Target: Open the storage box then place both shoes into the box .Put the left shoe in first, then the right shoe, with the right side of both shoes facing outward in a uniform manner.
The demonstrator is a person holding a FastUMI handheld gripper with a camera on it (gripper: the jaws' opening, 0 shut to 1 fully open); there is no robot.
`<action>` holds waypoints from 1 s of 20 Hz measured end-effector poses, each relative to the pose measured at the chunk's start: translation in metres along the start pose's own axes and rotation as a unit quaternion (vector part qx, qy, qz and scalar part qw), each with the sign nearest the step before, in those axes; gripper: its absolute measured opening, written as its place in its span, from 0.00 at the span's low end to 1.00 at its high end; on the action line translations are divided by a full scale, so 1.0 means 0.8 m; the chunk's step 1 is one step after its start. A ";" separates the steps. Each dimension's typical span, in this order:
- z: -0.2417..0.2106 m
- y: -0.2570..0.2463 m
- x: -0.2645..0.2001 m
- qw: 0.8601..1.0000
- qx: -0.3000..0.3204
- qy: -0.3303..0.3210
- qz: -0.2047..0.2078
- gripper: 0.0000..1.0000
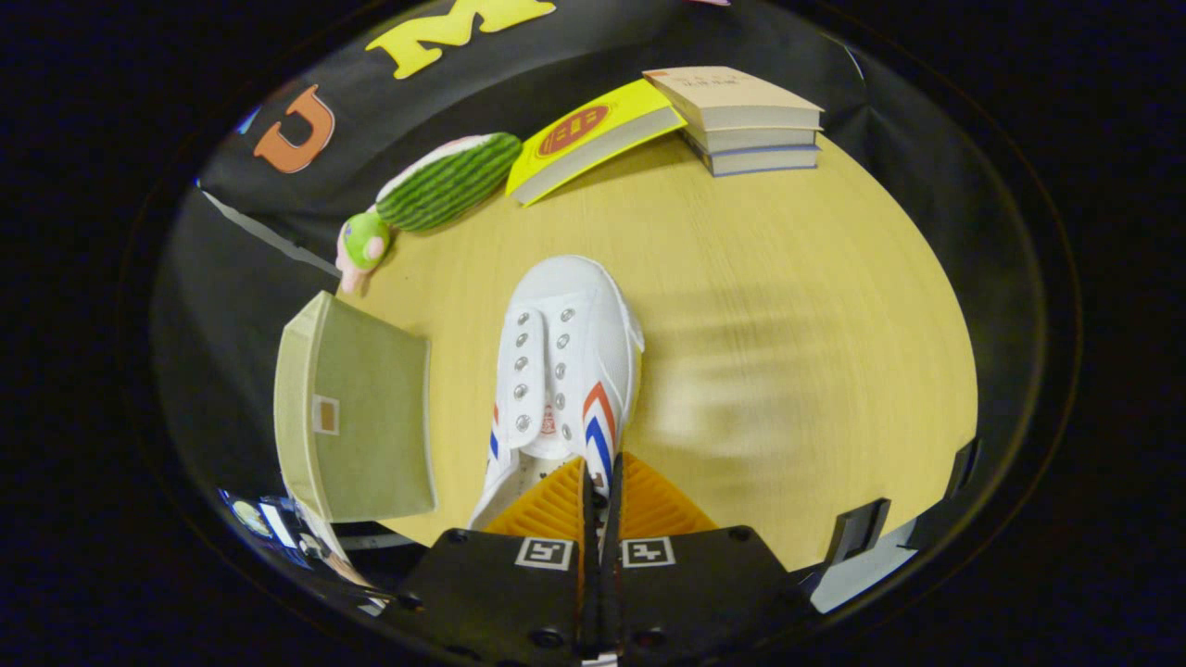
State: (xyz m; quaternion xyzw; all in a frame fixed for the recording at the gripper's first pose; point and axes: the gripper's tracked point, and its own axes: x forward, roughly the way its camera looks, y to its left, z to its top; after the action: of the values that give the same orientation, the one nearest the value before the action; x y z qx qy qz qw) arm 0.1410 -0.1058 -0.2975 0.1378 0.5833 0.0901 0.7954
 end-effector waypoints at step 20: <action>-0.041 0.348 -0.010 0.994 -0.055 -0.058 0.068 0.06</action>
State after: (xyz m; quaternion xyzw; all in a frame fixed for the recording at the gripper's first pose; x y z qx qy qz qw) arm 0.1119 0.1588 -0.2094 0.1387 0.5196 0.1678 0.8262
